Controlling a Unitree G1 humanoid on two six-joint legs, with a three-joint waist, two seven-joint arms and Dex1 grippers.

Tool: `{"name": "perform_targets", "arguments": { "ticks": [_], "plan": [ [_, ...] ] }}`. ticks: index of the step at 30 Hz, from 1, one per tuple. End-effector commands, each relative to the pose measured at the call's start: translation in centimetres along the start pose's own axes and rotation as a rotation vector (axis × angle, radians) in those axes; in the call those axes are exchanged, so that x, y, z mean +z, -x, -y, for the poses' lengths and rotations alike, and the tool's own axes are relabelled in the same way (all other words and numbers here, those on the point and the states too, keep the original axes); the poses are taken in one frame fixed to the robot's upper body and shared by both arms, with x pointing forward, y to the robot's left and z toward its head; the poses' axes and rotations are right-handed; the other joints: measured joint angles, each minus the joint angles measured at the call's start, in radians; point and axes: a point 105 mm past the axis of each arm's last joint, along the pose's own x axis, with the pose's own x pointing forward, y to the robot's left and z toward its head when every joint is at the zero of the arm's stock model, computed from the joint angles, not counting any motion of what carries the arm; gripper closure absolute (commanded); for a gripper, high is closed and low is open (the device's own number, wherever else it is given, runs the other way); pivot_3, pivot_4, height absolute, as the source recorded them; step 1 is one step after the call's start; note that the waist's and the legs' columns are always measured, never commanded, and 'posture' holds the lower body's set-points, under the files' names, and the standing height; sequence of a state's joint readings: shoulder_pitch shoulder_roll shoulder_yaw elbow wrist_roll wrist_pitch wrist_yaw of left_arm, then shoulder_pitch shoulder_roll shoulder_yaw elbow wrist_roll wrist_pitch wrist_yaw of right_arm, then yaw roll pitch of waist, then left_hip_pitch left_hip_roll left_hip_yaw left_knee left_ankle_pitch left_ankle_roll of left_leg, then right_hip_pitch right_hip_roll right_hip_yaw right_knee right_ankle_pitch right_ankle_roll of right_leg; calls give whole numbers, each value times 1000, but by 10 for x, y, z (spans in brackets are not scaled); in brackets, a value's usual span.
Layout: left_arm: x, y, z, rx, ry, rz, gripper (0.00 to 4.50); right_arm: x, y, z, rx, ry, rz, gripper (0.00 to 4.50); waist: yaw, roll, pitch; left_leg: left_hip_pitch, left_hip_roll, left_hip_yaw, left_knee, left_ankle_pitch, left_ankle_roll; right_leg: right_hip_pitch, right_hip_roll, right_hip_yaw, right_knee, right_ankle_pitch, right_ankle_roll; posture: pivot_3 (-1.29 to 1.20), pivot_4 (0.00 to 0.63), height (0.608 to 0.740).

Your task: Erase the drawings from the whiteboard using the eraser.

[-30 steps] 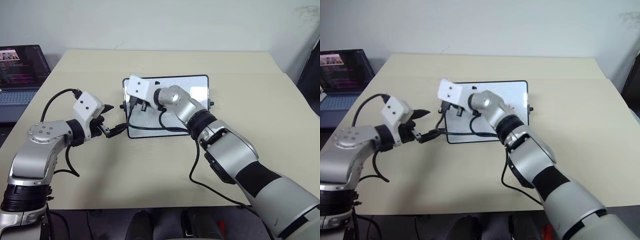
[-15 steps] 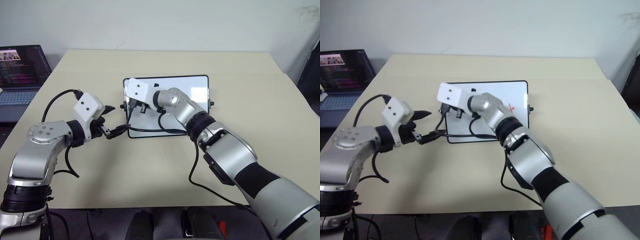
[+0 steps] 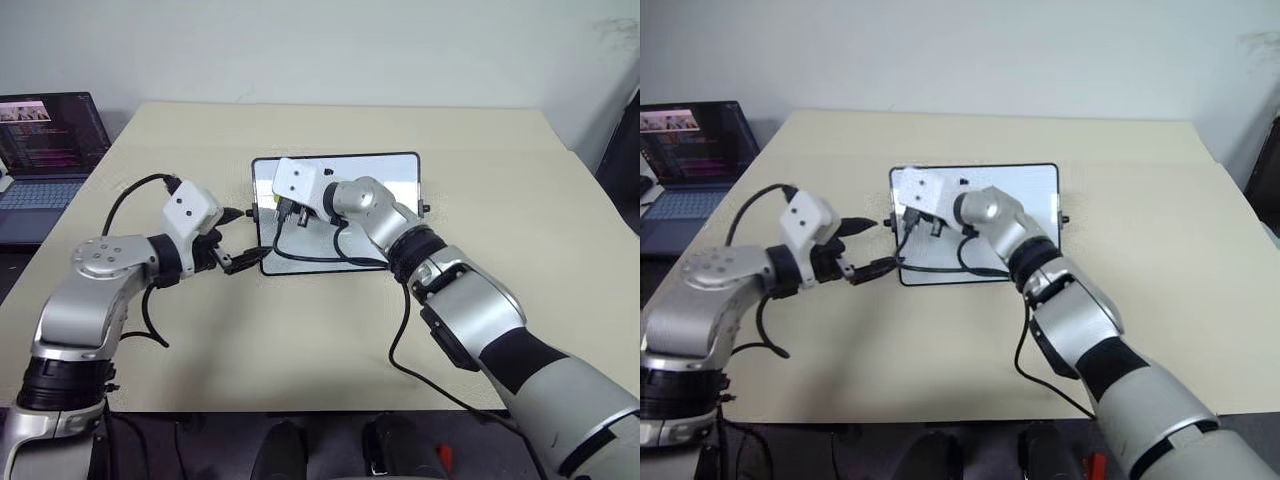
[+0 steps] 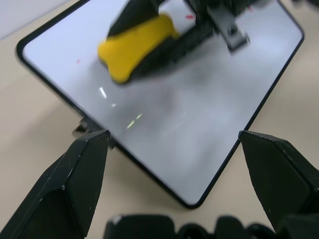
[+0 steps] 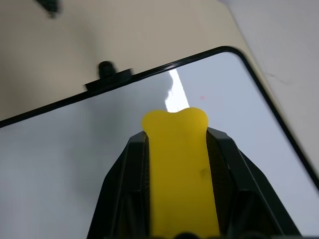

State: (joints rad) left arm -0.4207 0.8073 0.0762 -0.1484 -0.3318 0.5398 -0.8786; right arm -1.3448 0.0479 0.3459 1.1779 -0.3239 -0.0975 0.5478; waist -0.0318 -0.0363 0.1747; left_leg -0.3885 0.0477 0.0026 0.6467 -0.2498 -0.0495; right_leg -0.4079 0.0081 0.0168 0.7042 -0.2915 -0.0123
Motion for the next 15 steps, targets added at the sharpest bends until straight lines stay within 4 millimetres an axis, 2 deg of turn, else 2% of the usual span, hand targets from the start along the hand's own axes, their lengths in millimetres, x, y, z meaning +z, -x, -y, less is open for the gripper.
{"name": "perform_targets", "arguments": {
  "ticks": [1, 4, 8, 12, 15],
  "plan": [
    [14, -3, -3, -9, -44, 43, 0, -15, 8, 11, -43, -72, -31, 3303, 1, 0, 0, 1, 0, 0, 0, 0, 0, 1, 0, 0, 0, 0, 0, 0, 150, 740],
    [16, -9, -1, -33, -38, 60, 0, 3, 22, 27, -83, -186, 105, 3303, 4, 0, 0, 2, 0, -1, 0, 0, 1, 2, 0, -1, 0, 0, 0, 0, 150, 740],
    [15, -15, 5, -77, -38, 75, 0, 14, 65, 28, -129, -294, 231, 3304, 5, 0, 0, -5, 0, -3, 0, 0, 0, 0, 0, -2, -5, 0, 0, 0, 150, 740],
    [17, -18, 8, -105, -45, 87, 0, 6, 107, 13, -172, -359, 226, 3304, 3, 0, 0, -14, 1, -2, -1, 0, 0, -8, 0, -2, -7, 0, 0, 0, 150, 740],
    [20, -21, 10, -130, -49, 98, 0, -13, 143, 0, -239, -396, 155, 3304, 4, 0, 0, -17, 1, -2, -2, 0, 0, -13, 0, -1, -7, 0, 1, 0, 150, 740]
  ]
}}
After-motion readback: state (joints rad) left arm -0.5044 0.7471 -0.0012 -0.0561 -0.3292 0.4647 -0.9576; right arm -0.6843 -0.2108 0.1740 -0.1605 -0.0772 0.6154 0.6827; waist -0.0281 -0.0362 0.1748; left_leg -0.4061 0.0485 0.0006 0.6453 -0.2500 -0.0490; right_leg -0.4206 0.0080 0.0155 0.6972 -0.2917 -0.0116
